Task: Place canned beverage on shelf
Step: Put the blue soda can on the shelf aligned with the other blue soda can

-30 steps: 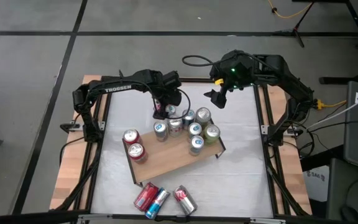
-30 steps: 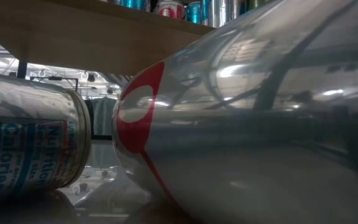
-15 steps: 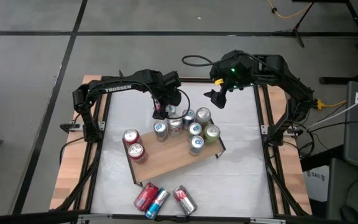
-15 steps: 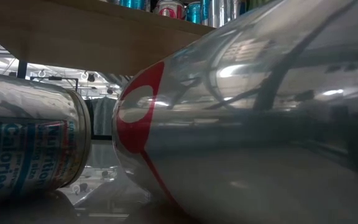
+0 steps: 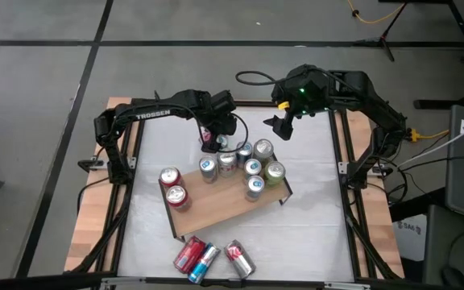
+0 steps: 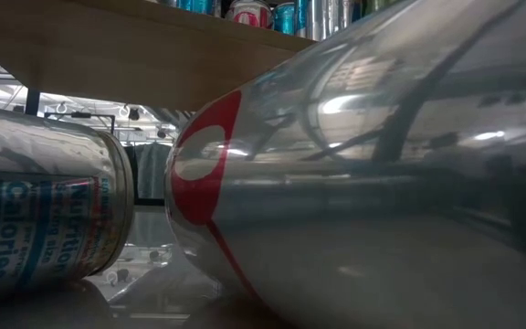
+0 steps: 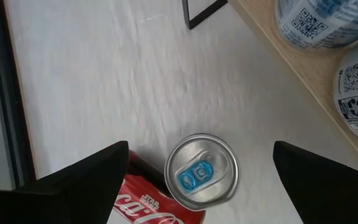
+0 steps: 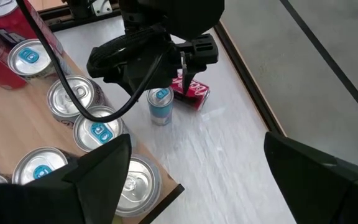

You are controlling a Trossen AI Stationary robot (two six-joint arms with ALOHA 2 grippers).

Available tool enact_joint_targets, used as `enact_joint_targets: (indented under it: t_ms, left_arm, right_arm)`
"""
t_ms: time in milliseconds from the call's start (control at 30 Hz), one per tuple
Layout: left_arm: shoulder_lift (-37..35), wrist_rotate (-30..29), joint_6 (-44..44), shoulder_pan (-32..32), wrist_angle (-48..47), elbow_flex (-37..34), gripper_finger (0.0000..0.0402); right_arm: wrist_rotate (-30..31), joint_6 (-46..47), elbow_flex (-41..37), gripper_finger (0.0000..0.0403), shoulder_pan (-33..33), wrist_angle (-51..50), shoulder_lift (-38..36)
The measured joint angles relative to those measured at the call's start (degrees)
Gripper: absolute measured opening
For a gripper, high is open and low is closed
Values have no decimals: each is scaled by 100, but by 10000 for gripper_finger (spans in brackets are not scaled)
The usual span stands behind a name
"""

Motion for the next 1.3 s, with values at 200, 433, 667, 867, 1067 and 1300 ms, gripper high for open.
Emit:
enact_joint_targets:
  t_ms: [200,433,667,867,1067,1300]
  left_arm:
    - [-2,3,-2,0,-78,0,393]
    - [-8,44,-16,-4,60,-113,393]
    - [-9,-9,-5,0,421,-599,393]
    - [-9,-11,-2,-35,807,-915,393]
    - [-9,-11,0,-37,1025,-1080,393]
    - [-9,-321,2,-66,1148,-1226,392]
  right_arm:
    - [0,2,0,356,0,130,0]
    - [0,4,0,356,0,174,0]
    - [0,4,0,356,0,366,0]
    - [0,4,0,356,0,414,0]
    - [0,2,0,356,0,412,0]
    - [0,2,0,356,0,410,0]
